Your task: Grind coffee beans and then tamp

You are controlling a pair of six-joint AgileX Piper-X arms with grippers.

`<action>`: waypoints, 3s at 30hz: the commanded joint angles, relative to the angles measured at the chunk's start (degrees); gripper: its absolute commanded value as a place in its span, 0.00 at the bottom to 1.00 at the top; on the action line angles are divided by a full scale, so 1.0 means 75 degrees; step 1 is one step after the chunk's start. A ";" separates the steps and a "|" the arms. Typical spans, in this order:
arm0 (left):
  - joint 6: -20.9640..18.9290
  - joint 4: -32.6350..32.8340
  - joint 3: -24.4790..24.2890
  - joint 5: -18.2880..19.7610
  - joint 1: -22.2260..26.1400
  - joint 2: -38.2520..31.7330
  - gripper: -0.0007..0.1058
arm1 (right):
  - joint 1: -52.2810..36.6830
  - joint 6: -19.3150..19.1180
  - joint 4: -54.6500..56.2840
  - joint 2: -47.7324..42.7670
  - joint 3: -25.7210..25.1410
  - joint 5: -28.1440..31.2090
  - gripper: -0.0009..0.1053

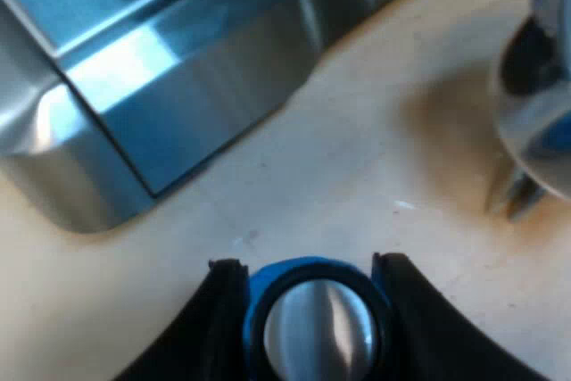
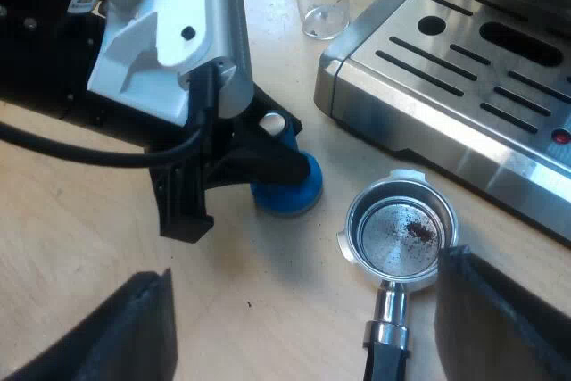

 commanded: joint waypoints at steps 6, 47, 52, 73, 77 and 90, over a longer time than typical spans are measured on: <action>-0.0069 0.0784 -0.0010 0.0070 -0.0033 -0.0991 0.04 | -0.0022 -0.0125 -0.0061 -0.0025 -0.0059 -0.0013 0.60; -0.0069 0.4727 -0.0010 0.0402 -0.0033 -0.6196 0.04 | -0.1095 -0.0086 0.0197 -0.0025 0.0837 -0.1159 0.60; -0.0085 0.4727 -0.0010 0.0402 -0.0033 -0.6196 0.04 | -0.1244 -0.0147 -0.0124 -0.0111 0.1176 -0.1219 0.60; -0.0651 0.4777 -0.0668 0.0752 -0.0033 -0.6196 0.04 | -0.1244 -0.0128 -0.0184 -0.1527 0.1921 -0.1206 0.60; -0.0651 0.4777 -0.0895 0.0801 -0.0033 -0.5982 0.04 | -0.1181 -0.0128 -0.0426 -0.1527 0.1921 -0.1206 0.60; -0.0203 0.4729 -0.1758 0.0988 -0.0225 -0.4749 0.04 | -0.1185 -0.0128 -0.0474 -0.1527 0.1921 -0.1206 0.60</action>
